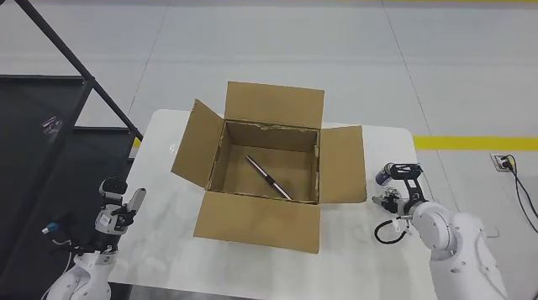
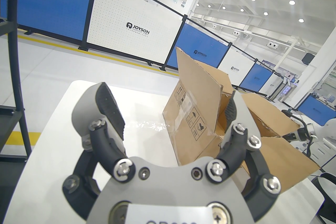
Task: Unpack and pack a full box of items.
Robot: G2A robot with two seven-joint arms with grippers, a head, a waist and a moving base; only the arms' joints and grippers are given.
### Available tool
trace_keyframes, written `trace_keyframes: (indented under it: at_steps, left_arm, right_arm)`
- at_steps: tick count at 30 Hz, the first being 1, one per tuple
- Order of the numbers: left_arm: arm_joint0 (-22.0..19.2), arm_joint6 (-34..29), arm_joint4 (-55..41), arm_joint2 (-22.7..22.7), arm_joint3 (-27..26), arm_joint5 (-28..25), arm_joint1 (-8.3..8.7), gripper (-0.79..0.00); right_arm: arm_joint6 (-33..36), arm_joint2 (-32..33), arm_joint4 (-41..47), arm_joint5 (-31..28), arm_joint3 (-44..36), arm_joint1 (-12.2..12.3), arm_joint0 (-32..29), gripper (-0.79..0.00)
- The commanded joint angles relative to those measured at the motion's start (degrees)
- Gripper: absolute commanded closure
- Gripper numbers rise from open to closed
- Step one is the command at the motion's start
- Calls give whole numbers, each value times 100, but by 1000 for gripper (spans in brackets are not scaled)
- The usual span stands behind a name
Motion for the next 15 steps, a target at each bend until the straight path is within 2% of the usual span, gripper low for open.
trace_keyframes:
  at_steps: [1,2,3,4,5,10,15]
  left_arm:
    - [0,0,0,0,0,0,0,-785]
    - [0,0,0,0,0,0,0,-785]
    - [0,0,0,0,0,0,0,-785]
    - [0,0,0,0,0,0,0,-785]
    - [0,0,0,0,0,0,0,-785]
    - [0,0,0,0,0,0,0,-785]
    - [0,0,0,0,0,0,0,-785]
  right_arm:
    - [-72,9,133,-21,247,6,119,-526]
    - [-126,16,203,-56,337,10,161,-369]
    - [-170,22,259,-94,412,16,194,-280]
    - [-213,25,303,-124,466,21,220,-117]
    - [-253,26,344,-144,505,26,237,0]
    - [-297,42,391,-185,588,64,291,0]
    - [-290,138,401,-91,312,110,203,0]
